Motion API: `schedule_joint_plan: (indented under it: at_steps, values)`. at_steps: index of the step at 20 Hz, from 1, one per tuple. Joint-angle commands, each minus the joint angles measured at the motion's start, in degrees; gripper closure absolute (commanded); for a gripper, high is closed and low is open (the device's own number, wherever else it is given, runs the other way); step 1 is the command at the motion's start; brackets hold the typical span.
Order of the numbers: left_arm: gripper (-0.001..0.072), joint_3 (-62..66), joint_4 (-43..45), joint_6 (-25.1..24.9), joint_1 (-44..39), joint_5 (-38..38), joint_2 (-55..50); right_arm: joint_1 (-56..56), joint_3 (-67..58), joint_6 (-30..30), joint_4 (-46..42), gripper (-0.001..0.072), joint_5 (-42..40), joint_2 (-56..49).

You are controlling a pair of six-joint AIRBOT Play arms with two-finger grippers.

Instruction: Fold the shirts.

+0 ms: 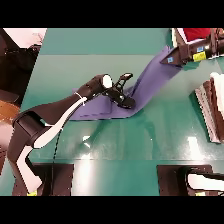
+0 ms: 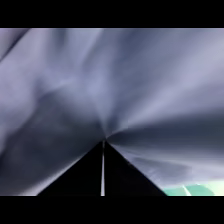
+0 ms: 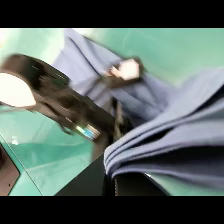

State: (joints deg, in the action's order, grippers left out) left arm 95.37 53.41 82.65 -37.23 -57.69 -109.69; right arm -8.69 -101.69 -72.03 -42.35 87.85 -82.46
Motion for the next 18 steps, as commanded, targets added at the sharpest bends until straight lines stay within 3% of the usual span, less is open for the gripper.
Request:
schedule_joint_plan:
  at_steps: [1,7,13,18]
  values:
    - [0.0682,0.2,0.2,-0.2,-1.2,-1.3,-0.5,-3.1,-3.6,-1.0,0.2,0.0699,-0.7,0.1]
    - [0.0683,0.2,0.9,-0.1,2.3,-1.5,3.1,-4.9,-3.6,-0.9,0.2,0.0699,-0.6,-0.7]
    - [0.0682,0.2,11.0,-0.2,15.8,-4.6,15.6,-13.0,-3.6,0.2,0.4,0.0699,-1.4,-4.8]
    - [0.0681,0.2,14.0,-0.7,29.4,-6.5,25.2,-28.4,-3.7,3.2,0.8,0.0697,-13.2,-12.2]
